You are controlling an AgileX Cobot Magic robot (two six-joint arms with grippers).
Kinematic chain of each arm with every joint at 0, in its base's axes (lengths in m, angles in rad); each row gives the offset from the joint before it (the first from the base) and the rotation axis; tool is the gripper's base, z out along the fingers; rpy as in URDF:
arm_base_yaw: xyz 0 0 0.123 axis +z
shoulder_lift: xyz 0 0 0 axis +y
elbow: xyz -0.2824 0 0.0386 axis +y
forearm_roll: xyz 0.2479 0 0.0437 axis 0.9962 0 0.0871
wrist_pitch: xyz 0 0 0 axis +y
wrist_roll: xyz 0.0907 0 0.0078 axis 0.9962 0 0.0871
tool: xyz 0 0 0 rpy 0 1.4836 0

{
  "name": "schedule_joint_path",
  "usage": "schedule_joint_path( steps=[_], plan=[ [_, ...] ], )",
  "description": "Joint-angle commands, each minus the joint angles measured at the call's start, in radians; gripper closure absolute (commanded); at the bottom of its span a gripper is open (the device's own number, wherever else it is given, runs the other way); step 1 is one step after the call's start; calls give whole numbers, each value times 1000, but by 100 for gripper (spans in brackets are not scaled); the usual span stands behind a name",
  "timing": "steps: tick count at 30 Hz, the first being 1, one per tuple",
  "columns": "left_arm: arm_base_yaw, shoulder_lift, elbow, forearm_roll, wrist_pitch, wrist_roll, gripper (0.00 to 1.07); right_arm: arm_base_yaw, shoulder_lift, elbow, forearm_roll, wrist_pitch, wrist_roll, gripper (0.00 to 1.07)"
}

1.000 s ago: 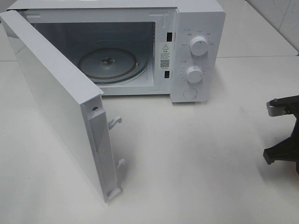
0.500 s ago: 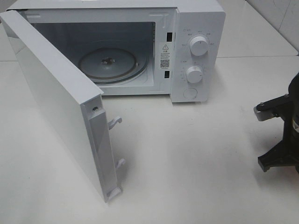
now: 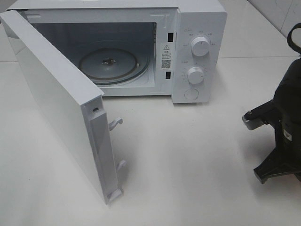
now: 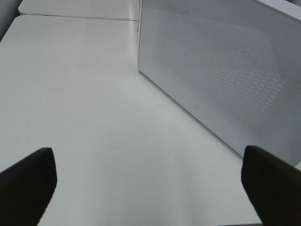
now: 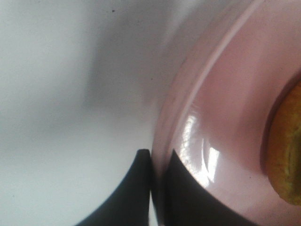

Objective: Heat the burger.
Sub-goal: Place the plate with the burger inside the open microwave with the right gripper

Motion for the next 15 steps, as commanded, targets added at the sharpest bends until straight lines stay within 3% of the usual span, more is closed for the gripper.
schedule_joint_path(
  steps=[1, 15],
  plan=[
    [3, -14, 0, -10, -11, 0, 7, 21, -8, 0, -47, 58, 7, 107],
    [3, -14, 0, -10, -11, 0, 7, 98, -95, 39, -52, 72, 3, 107]
  ],
)
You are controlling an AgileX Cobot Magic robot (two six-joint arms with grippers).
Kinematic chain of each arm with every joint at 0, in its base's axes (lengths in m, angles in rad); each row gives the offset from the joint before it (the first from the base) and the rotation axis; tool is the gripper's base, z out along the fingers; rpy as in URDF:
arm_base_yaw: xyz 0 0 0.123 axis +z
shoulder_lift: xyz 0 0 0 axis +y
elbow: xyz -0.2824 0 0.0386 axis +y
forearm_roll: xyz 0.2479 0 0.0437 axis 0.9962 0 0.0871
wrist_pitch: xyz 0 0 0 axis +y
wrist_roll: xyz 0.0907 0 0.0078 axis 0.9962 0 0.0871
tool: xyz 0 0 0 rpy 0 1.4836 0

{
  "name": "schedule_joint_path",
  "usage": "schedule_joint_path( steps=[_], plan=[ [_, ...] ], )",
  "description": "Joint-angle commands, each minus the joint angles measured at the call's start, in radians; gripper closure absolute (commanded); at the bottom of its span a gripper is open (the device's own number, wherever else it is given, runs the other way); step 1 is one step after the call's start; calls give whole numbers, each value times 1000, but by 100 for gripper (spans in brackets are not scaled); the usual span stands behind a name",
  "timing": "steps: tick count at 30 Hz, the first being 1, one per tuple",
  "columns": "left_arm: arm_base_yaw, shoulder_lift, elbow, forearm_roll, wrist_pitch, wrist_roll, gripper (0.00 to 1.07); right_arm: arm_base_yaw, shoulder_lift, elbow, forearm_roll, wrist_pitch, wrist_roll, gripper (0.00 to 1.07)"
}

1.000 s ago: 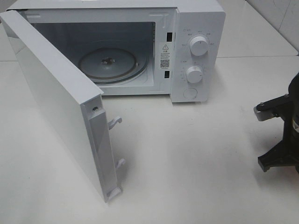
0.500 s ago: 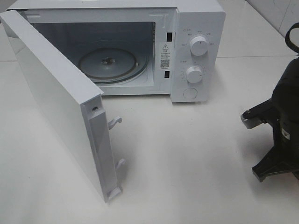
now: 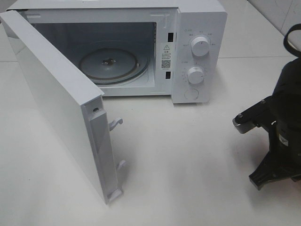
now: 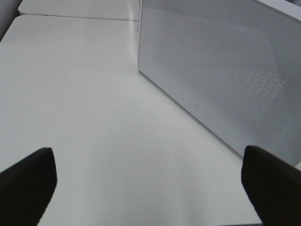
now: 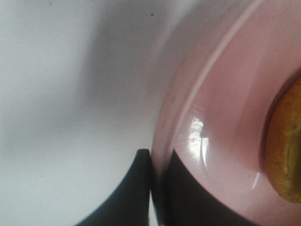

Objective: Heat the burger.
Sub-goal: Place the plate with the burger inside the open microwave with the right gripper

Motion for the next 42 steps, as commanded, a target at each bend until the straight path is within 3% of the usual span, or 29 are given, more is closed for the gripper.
schedule_joint_path(
  steps=[1, 15, 19, 21, 24, 26, 42],
  plan=[
    [3, -14, 0, -10, -11, 0, 7, 8, -46, 23, -52, 54, 4, 107],
    [3, -14, 0, -10, -11, 0, 7, 10, -250, 123, -35, 114, 5, 107],
    [3, -14, 0, -10, -11, 0, 7, 55, -279, 135, -40, 131, 4, 107],
    [3, -14, 0, -10, -11, 0, 7, 134, -308, 157, -39, 134, 4, 107],
    [3, -14, 0, -10, -11, 0, 7, 154, -313, 159, -39, 132, 4, 107],
    [3, -14, 0, -10, -11, 0, 7, 221, -325, 159, -40, 133, 0, 107],
    [3, -14, 0, -10, -11, 0, 7, 457, -331, 159, -97, 126, -89, 107]
  ],
)
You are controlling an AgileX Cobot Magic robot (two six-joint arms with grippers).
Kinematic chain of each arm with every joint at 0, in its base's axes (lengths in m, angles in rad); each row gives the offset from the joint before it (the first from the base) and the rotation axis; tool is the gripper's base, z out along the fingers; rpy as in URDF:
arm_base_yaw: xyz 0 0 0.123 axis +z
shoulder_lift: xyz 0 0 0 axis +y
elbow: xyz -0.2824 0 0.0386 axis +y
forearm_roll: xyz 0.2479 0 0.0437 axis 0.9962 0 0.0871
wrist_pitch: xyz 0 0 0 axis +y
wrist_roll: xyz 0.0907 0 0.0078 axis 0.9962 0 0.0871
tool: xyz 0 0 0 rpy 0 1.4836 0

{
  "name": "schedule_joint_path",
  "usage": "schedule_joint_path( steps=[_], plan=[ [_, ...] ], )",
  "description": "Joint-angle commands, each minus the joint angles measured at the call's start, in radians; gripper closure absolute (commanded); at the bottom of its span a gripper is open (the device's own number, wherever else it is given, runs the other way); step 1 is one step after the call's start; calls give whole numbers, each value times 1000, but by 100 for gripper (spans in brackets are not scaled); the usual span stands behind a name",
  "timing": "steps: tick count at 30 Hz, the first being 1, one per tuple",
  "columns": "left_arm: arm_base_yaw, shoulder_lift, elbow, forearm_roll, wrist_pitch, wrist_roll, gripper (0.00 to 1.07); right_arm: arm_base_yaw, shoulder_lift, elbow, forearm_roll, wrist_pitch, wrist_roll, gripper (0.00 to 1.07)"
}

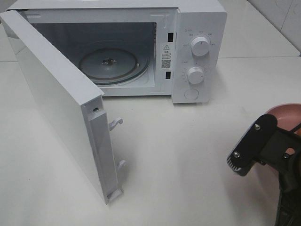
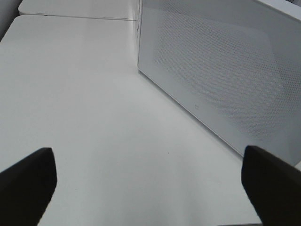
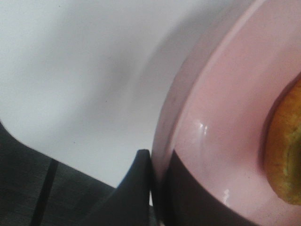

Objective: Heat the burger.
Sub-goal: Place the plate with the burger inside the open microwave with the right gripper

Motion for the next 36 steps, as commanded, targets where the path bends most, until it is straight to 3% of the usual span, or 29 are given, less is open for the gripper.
schedule_joint_path(
  steps=[1, 24, 36],
  plan=[
    [3, -14, 0, -10, -11, 0, 7, 48, -8, 0, -86, 26, -27, 107],
    [3, -14, 0, -10, -11, 0, 7, 78, -8, 0, -129, -57, -182, 107],
    [3, -14, 0, -10, -11, 0, 7, 78, -8, 0, -137, -197, -432, 107]
  ],
)
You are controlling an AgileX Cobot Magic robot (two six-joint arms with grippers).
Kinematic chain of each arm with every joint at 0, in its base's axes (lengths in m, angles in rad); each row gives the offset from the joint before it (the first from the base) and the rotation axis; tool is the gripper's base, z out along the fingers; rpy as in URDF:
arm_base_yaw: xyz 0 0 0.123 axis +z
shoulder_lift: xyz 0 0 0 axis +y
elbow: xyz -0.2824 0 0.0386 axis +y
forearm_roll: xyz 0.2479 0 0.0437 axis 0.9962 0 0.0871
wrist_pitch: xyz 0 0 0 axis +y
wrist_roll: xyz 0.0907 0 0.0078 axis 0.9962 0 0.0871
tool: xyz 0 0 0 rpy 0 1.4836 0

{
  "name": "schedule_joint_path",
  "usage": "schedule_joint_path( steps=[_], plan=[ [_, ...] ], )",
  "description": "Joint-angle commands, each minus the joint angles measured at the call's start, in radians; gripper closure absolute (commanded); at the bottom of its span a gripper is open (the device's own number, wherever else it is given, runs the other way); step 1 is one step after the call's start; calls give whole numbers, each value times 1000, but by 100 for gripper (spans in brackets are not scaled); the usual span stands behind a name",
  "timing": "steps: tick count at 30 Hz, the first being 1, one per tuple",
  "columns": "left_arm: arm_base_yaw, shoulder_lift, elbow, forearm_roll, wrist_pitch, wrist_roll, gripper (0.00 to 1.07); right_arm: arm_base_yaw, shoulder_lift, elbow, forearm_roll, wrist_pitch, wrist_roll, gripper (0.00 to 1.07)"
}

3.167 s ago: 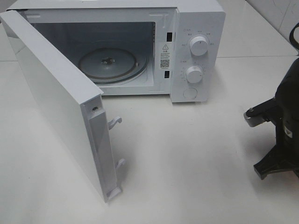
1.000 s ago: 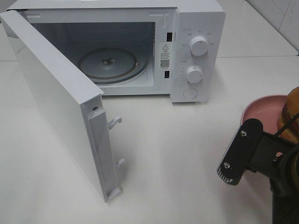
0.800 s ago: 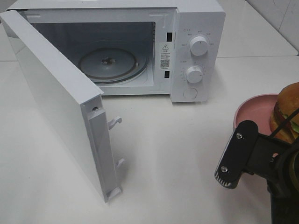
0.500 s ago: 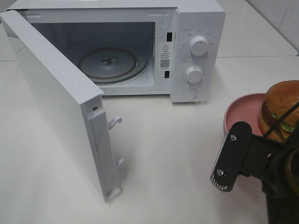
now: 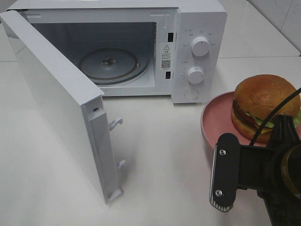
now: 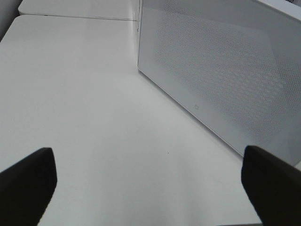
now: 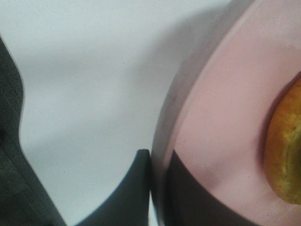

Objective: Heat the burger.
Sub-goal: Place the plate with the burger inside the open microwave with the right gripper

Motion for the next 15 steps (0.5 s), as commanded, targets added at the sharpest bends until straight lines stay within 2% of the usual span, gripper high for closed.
schedule_joint_path(
  steps=[1, 10, 15],
  plan=[
    [3, -14, 0, -10, -11, 0, 7, 4, -8, 0, -57, -39, -55, 107],
    [3, -14, 0, -10, -11, 0, 7, 4, -8, 0, -170, -110, -136, 107],
    [3, -14, 0, -10, -11, 0, 7, 4, -8, 0, -177, -115, -136, 107]
  ],
)
